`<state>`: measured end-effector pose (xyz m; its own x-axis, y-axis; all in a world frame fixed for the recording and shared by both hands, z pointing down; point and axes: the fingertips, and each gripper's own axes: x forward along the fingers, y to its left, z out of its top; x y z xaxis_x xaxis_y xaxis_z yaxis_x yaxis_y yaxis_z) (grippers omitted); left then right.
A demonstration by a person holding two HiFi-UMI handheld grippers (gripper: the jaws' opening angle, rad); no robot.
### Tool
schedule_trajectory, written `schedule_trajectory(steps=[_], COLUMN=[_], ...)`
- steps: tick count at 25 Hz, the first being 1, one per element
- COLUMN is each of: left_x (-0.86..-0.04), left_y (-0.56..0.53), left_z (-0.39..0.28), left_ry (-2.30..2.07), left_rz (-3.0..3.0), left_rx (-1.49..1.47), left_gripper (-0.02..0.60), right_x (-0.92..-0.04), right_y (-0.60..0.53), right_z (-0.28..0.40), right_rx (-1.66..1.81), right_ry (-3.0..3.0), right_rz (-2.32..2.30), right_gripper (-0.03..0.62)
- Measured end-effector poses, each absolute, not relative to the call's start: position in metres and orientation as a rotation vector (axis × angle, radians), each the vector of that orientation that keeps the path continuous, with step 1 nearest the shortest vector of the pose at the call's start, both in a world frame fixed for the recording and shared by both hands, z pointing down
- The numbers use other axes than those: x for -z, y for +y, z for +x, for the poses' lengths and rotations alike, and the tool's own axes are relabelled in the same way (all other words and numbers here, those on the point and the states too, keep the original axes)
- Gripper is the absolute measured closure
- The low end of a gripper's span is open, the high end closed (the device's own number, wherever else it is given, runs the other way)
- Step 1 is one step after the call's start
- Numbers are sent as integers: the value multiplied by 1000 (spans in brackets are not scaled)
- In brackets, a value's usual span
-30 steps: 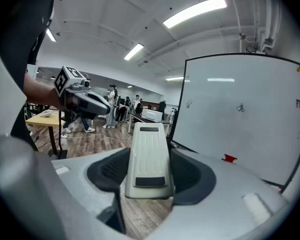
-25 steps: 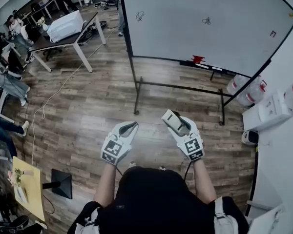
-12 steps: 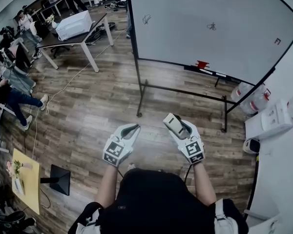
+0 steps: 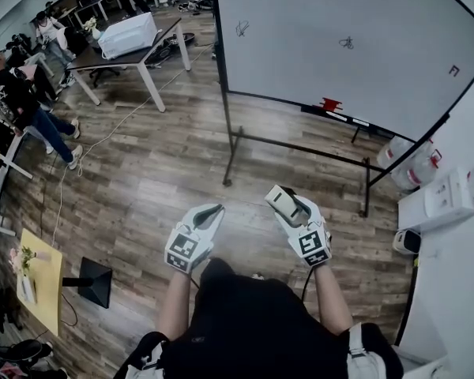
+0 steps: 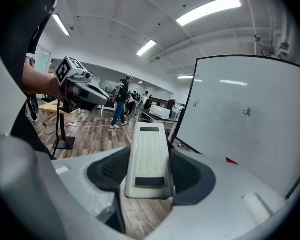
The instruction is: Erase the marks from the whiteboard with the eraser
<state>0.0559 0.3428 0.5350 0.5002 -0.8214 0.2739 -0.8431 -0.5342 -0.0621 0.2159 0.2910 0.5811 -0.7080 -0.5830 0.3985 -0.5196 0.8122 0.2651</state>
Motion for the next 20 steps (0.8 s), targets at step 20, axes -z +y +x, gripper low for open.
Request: schedule_trajectory(steps=[20], left_x=[-558], left_y=[247], left_z=[-18], left_ry=[-1339], left_rz=[2654], left_rx=[-386], left_gripper=[557], right_x=[-603], right_y=[221], right_z=[151], right_rx=[94], right_ry=[-2466], right_rz=[810], right_gripper=[336])
